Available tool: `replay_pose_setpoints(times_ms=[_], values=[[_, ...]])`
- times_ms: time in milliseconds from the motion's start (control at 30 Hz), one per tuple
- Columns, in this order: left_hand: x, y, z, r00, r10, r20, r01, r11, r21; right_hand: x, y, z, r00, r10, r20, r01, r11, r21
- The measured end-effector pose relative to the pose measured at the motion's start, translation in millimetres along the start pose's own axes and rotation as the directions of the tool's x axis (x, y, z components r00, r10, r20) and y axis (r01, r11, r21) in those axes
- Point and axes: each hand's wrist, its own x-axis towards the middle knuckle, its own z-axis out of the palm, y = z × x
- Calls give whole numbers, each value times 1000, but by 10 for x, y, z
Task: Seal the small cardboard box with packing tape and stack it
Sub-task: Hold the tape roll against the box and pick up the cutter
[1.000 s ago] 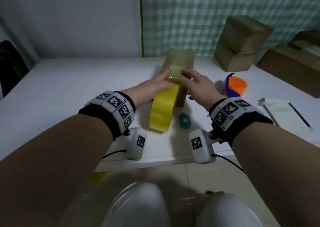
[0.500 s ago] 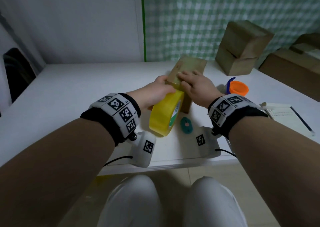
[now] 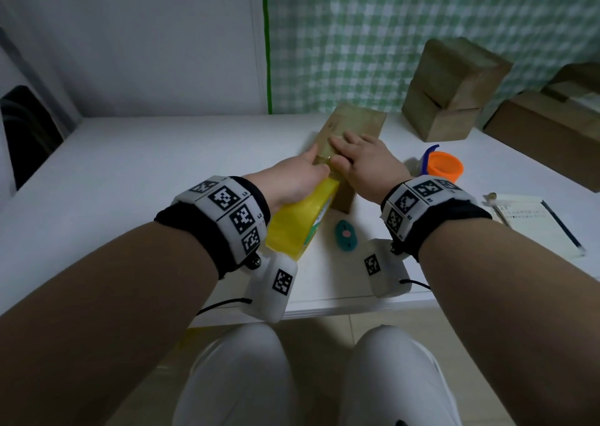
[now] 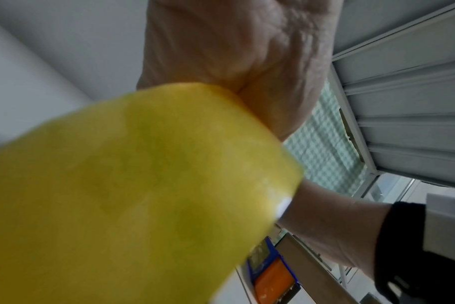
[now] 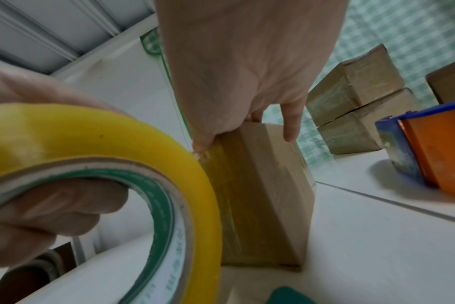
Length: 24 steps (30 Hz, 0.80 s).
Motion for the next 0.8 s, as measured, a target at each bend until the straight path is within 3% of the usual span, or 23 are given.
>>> replay_pose_setpoints(times_ms=[333,400,467,533,600,667,733,800], values=[[-76,68,5,999,-40,-30,43,995,87,-21,-48,-69,1000,-5,30,4,1000,6],[-99,87,4,998,-48,-42,52,994,98,-130,-88,-155,997,37,-71,-28,991,132],[-112,91,-7,998,-48,-45,52,994,96,-278,-88,-212,942,179,-283,-99,957,274],[-126,85,-21,998,-45,-40,49,995,85,-416,-85,-249,893,311,-326,-212,928,306],[-129,72,-32,999,-38,-36,40,998,55,-495,-101,-232,927,364,-88,-339,915,216],[-136,55,-38,999,-34,-32,35,999,16,-528,-152,-150,917,350,192,-373,922,100],[-141,38,-52,999,-28,-30,27,999,-41,-554,-236,-74,879,343,332,-386,920,69],[-157,23,-64,999,-15,-37,12,996,-85,-562,-291,-1,858,328,395,-364,931,18]])
